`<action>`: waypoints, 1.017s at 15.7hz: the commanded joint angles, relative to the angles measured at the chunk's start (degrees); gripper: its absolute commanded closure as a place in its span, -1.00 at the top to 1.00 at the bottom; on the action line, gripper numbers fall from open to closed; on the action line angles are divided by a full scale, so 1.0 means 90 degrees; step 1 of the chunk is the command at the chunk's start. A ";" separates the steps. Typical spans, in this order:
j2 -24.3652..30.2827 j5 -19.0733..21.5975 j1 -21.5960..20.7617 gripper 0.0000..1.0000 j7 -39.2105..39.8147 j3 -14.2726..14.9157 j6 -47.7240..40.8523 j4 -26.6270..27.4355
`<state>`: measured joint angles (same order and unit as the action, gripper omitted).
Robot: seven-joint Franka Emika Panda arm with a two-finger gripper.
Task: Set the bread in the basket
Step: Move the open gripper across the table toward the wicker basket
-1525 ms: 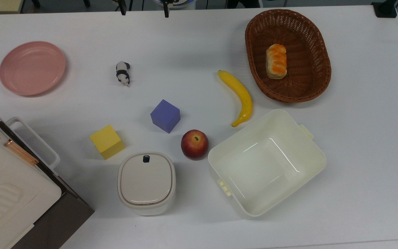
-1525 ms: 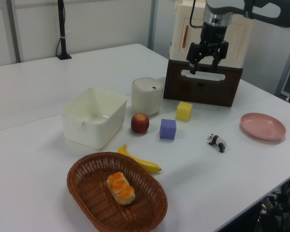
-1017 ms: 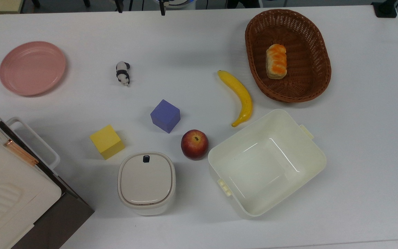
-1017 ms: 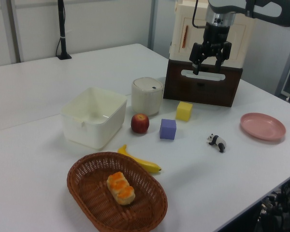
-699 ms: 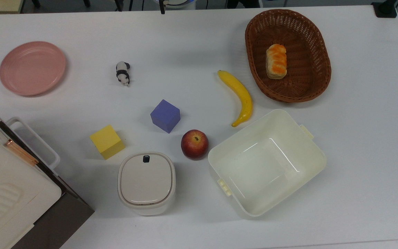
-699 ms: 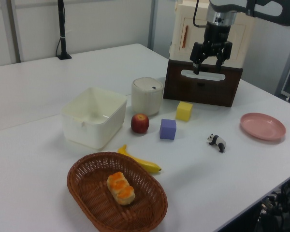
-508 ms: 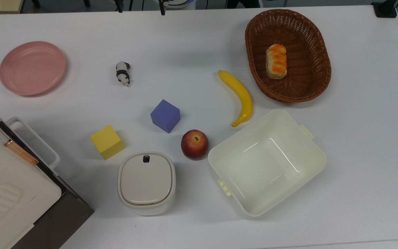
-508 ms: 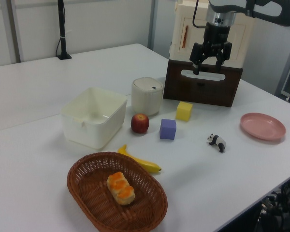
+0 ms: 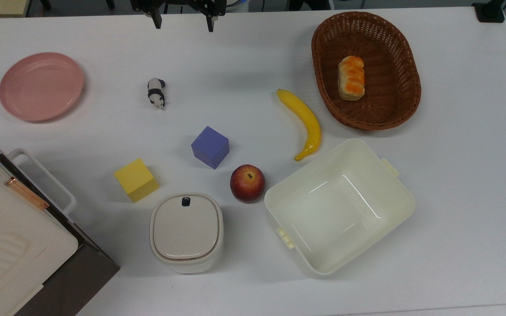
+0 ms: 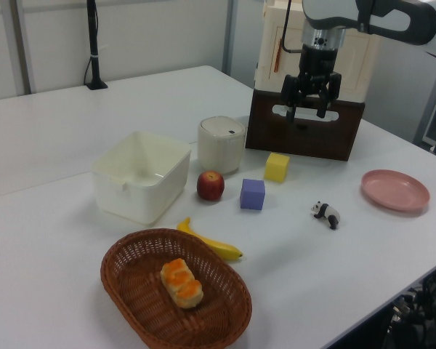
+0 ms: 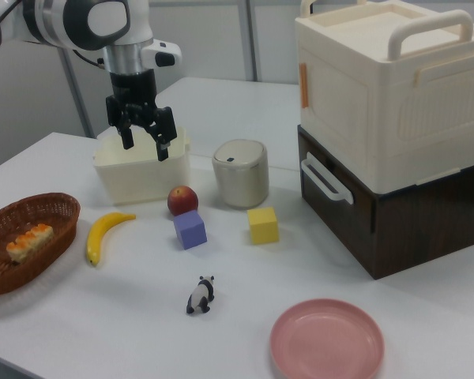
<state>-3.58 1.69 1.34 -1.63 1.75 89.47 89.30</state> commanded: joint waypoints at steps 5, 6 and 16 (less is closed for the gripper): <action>0.0377 0.0037 -0.0081 1.00 -0.0112 -0.0019 0.0594 0.0603; 0.0533 0.0027 -0.0139 1.00 -0.0112 -0.0019 0.0944 0.0944; 0.0730 -0.0051 -0.1057 1.00 -0.0122 -0.0019 0.2490 0.2978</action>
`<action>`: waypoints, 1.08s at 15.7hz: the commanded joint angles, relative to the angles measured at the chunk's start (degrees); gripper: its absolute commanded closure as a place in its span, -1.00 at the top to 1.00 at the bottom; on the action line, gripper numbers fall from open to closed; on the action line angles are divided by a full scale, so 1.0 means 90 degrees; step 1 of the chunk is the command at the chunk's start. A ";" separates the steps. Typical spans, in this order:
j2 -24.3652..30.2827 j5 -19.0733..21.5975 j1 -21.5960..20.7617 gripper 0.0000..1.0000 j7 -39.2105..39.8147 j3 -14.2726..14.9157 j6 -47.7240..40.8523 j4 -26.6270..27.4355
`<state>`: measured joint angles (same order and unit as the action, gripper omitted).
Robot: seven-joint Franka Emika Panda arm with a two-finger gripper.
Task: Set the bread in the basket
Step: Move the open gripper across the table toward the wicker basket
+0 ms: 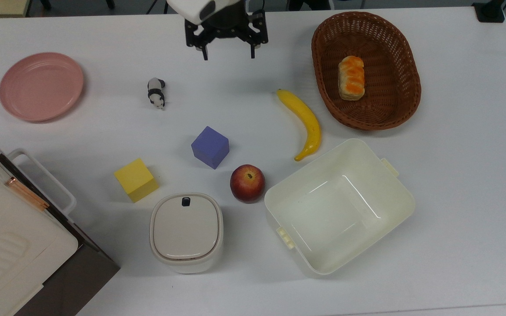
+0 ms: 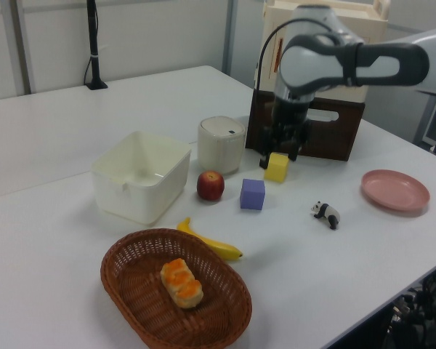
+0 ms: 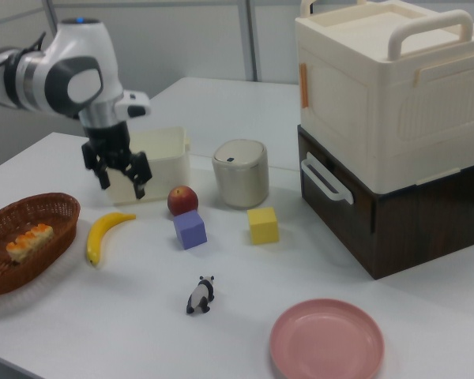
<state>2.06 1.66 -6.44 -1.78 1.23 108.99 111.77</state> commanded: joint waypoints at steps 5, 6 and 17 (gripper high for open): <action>-0.0238 -0.0057 -0.0309 1.00 -0.0095 0.0040 0.0312 0.0511; -0.0238 -0.0057 -0.0329 1.00 -0.0095 0.0049 0.0292 0.0511; -0.0199 -0.0135 -0.0368 -0.73 -0.0349 0.0040 0.0214 0.0462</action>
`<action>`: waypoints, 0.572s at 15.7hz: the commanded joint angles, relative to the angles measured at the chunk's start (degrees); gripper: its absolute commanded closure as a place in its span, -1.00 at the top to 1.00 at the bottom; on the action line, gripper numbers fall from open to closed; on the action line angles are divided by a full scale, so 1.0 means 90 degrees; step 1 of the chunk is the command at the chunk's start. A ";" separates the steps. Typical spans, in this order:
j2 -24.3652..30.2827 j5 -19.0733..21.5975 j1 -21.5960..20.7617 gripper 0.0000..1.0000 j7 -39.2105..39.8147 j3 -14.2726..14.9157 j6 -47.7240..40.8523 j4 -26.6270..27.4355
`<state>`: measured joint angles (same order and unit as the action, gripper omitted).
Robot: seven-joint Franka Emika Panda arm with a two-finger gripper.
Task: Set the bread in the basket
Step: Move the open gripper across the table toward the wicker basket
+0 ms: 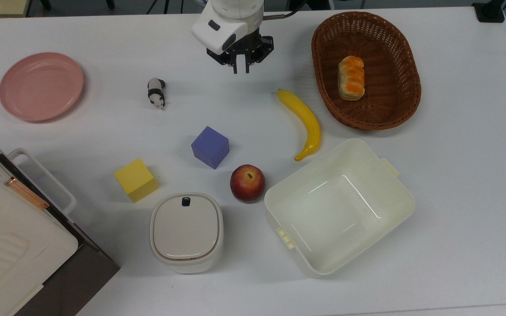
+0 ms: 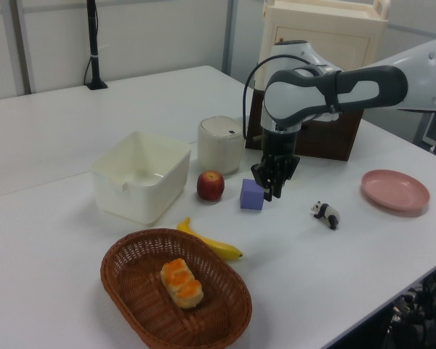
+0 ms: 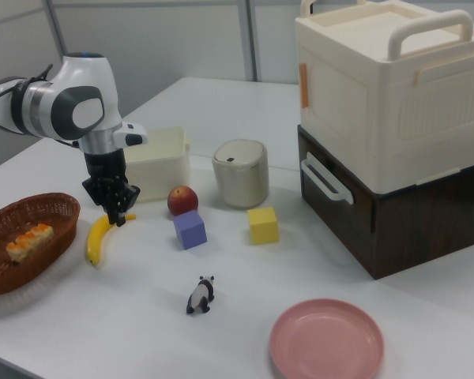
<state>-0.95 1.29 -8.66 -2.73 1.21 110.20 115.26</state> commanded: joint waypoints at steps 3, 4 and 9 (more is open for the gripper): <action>0.0135 -0.0114 -0.0112 -0.73 -0.0535 -0.0201 0.0090 0.0065; 0.0135 -0.0192 -0.0112 -0.72 -0.0613 -0.0290 0.0090 0.0055; 0.0116 -0.0280 -0.0229 -0.67 -0.1365 -0.0982 0.0090 -0.0120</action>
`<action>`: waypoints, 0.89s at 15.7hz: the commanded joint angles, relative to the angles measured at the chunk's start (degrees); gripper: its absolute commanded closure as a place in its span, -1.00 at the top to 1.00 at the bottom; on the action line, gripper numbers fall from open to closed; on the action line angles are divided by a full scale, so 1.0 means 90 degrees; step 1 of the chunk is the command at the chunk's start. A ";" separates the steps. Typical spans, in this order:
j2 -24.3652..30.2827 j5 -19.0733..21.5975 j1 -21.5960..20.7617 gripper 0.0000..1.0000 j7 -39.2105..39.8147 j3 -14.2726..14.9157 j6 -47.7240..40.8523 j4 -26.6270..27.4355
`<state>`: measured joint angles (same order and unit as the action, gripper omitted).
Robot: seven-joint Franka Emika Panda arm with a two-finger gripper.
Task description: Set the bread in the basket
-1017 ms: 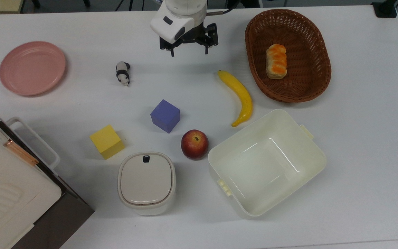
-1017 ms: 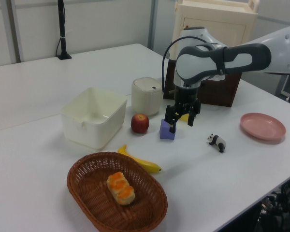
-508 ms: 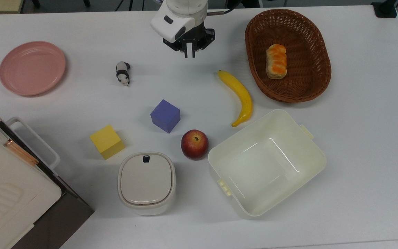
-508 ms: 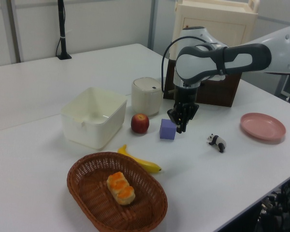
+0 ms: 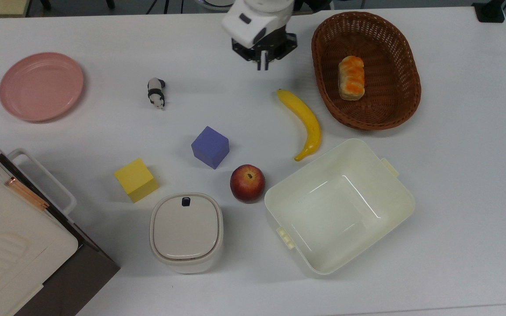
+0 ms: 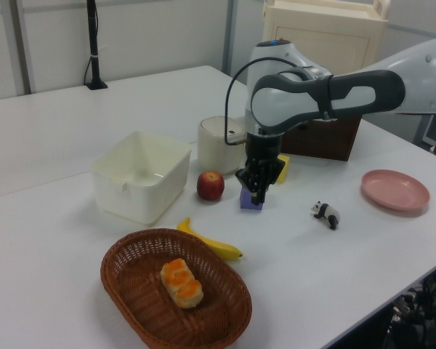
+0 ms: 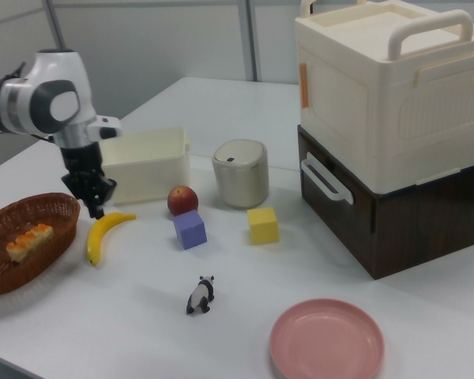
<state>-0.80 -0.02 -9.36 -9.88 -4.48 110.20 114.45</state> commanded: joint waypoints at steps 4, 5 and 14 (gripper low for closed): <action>0.0099 -0.0134 -0.0191 -0.67 -0.1059 -0.1092 0.0080 -0.0109; 0.0079 -0.0134 -0.0201 -0.67 -0.1176 -0.1258 0.0089 -0.0129; -0.0750 -0.0748 -0.0805 -0.60 -0.2036 -0.1748 0.0089 -0.0676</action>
<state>-3.28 -3.78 -14.54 -25.52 -20.47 110.20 110.97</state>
